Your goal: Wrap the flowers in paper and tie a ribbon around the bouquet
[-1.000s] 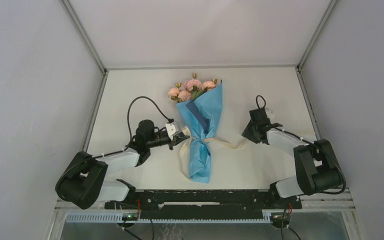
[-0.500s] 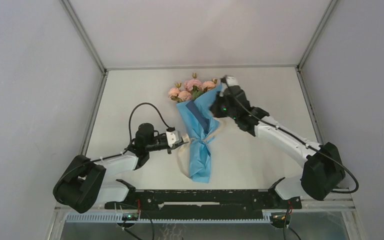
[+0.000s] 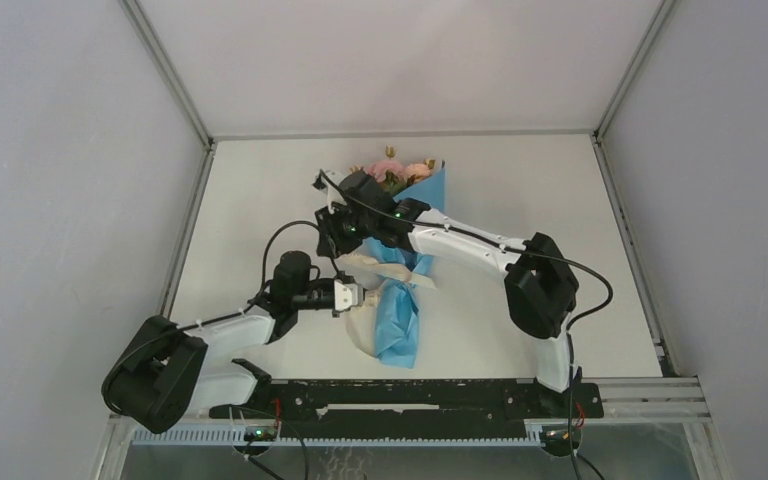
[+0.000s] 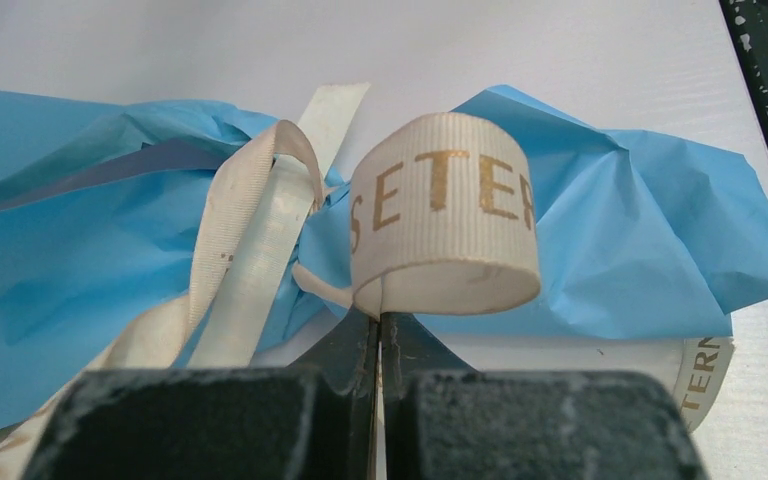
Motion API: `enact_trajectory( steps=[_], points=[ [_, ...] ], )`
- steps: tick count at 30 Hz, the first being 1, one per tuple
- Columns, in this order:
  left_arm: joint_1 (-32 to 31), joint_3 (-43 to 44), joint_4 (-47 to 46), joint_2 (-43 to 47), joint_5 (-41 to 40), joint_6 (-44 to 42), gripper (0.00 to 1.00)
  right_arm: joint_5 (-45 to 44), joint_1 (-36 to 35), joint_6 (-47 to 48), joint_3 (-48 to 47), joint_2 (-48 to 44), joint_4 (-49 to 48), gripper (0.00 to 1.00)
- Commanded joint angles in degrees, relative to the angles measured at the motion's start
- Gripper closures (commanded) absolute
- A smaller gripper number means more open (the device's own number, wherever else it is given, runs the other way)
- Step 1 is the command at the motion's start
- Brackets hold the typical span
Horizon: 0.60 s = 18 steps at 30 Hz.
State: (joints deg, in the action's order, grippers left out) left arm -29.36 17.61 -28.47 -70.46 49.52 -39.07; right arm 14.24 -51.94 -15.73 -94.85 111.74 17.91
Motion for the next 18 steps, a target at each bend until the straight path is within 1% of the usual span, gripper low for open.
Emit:
enact_trajectory(
  steps=[1,4,6,8,10,12,15,18],
  points=[
    [-0.5,-0.8,-0.2,1.7,1.9,-0.2,1.00,9.9,1.3,5.7,-1.9,-4.7,3.9,0.57],
    [-0.5,-0.6,-0.1,2.1,1.9,2.5,1.00,16.5,4.9,4.6,4.2,-9.2,-3.0,0.52],
    [-0.5,-0.3,-0.1,2.2,1.9,5.1,1.00,19.3,7.9,3.8,9.0,-12.3,-6.9,0.45],
    [-0.5,-0.2,-0.2,2.2,1.8,7.2,1.00,21.8,9.6,4.0,12.0,-14.7,-8.8,0.42],
    [-0.5,0.1,-0.1,2.3,1.4,9.1,1.00,24.4,10.8,6.1,14.7,-17.4,-8.3,0.44],
    [-0.5,0.2,-0.1,2.2,0.7,10.2,1.00,27.0,12.0,8.0,20.0,-21.4,-10.1,0.44],
    [-0.5,0.2,-0.2,2.4,0.4,11.0,1.00,32.2,12.5,12.1,30.4,-28.5,-16.5,0.44],
    [-0.5,0.2,-0.4,2.2,0.5,11.2,1.00,33.2,10.0,19.8,40.7,-34.2,-25.0,0.39]
  ],
)
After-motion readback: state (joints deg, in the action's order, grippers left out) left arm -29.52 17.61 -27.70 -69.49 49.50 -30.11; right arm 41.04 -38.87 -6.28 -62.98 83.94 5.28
